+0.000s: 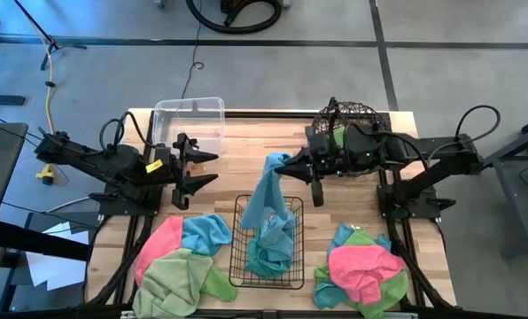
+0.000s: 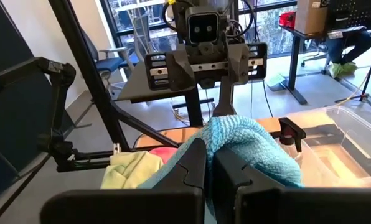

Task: Sort microfiber towel by color & place in baskets
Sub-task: Put the blue towel into the bottom basket

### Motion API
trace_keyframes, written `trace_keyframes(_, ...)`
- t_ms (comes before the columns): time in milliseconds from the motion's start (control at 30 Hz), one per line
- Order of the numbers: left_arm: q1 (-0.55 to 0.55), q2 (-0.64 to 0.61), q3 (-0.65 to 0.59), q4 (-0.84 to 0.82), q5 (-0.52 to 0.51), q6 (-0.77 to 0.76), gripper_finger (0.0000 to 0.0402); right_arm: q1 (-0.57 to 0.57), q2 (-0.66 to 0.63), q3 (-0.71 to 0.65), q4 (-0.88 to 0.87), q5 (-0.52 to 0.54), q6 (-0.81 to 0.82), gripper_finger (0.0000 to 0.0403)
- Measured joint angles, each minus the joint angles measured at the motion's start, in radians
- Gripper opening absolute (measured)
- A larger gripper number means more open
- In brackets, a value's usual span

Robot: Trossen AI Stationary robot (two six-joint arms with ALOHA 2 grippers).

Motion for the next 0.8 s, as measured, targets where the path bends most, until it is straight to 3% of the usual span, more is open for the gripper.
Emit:
trace_keyframes(533, 0.0, 0.0, 0.0, 0.0, -0.007, -0.026, 0.0225, 0.031, -0.001, 0.001, 0.012, 0.009, 0.023, 0.0)
trace_keyframes(800, 0.0, 0.0, 0.0, 0.0, -0.027, -0.026, 0.0225, 0.104, 0.007, 0.003, 0.166, -0.122, 0.087, 0.0)
